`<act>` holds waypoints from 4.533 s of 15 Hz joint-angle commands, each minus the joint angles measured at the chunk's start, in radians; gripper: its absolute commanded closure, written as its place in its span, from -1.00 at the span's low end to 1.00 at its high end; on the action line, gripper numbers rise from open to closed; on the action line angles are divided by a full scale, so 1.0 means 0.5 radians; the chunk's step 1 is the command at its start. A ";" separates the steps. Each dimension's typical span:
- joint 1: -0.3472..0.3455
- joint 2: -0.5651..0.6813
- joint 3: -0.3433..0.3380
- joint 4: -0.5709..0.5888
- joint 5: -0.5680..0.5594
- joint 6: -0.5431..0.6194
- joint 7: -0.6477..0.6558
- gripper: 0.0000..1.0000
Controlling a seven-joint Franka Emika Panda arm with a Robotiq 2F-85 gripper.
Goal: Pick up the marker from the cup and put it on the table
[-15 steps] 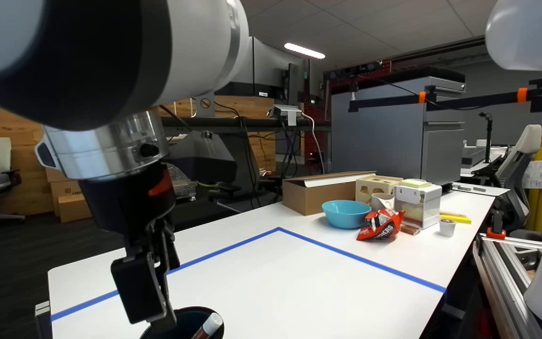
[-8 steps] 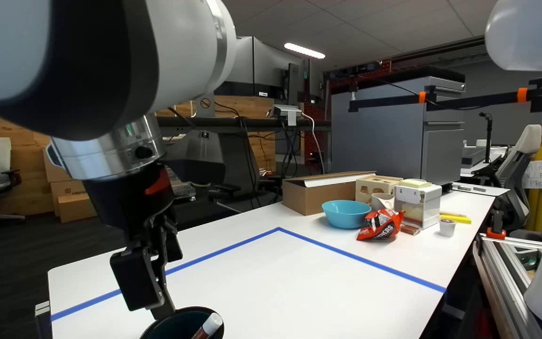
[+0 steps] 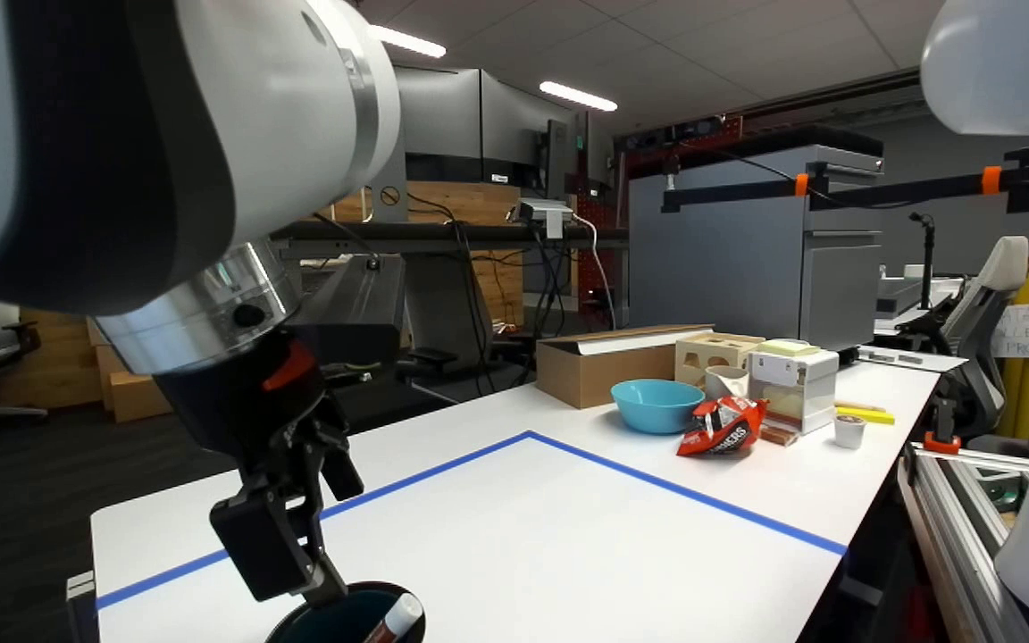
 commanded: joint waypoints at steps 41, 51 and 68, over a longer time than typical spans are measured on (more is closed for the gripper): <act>-0.432 -0.328 0.298 0.569 0.280 -0.785 -0.164 -0.48; -0.479 -0.401 0.317 0.624 0.278 -0.806 -0.153 -0.31; -0.498 -0.497 0.349 0.710 0.281 -0.829 -0.146 0.50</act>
